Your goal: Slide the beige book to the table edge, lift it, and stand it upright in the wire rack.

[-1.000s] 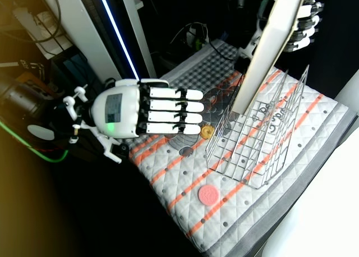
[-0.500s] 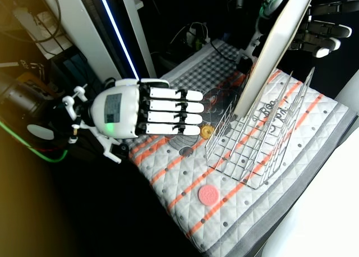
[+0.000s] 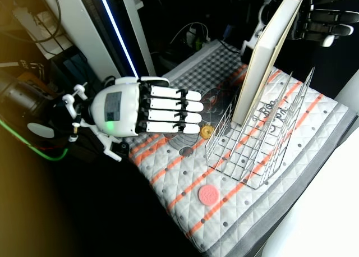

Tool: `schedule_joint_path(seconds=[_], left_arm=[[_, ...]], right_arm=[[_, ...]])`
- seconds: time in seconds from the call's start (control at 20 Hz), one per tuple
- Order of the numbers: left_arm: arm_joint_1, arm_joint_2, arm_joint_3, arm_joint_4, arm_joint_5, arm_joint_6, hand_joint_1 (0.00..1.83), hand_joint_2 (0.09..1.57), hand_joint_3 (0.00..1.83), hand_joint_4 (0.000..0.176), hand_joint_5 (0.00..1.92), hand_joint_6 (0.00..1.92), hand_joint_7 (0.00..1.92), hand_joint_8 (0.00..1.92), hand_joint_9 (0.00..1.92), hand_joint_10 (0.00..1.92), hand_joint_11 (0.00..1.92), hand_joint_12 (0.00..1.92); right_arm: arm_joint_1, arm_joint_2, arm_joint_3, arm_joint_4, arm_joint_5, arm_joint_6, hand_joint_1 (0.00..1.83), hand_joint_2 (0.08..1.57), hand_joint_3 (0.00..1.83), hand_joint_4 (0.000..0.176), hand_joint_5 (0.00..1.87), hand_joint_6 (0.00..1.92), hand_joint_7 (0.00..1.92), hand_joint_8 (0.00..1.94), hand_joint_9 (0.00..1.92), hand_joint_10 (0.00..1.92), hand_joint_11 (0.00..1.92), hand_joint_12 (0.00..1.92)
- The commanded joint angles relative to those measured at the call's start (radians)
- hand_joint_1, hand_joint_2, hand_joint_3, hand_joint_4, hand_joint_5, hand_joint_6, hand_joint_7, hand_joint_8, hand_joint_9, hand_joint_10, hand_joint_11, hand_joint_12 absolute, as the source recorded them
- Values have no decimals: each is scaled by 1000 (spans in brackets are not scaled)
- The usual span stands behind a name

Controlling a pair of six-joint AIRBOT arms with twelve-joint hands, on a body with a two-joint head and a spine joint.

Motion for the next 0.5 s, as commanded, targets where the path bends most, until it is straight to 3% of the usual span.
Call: schedule_joint_path(seconds=[0.0,0.05,0.1,0.15,0.3,0.45], left_arm=[[-21,-4,10,50,-97,-7,483,889,3,176,0,0,181,40,4,942,4,1666],[-39,-21,21,53,-83,-7,462,890,2,176,0,0,54,8,0,335,0,1148],[-53,-35,30,53,-75,-7,447,883,3,176,0,0,10,1,0,66,0,521],[-64,-49,37,54,-66,-7,502,896,3,176,0,0,1,0,0,12,0,164],[-75,-59,47,68,-40,-8,572,925,1,176,0,0,0,0,0,0,0,377],[-43,-12,31,75,-32,-6,529,923,2,176,0,0,0,0,0,0,0,209]], right_arm=[[13,1,2,21,121,5,251,1453,0,0,569,4,518,8,473,2,500,1],[13,-2,5,21,121,5,256,1460,2,0,555,0,504,1,463,0,493,0],[13,-6,8,21,121,5,277,1456,0,0,559,2,498,0,449,0,479,0],[13,-10,11,21,121,5,282,1453,0,0,560,2,492,0,446,0,477,0],[13,-14,13,21,121,5,278,1434,0,0,562,2,510,7,456,3,479,1],[13,-8,6,24,121,5,264,1440,0,0,569,3,500,1,460,3,483,3]])
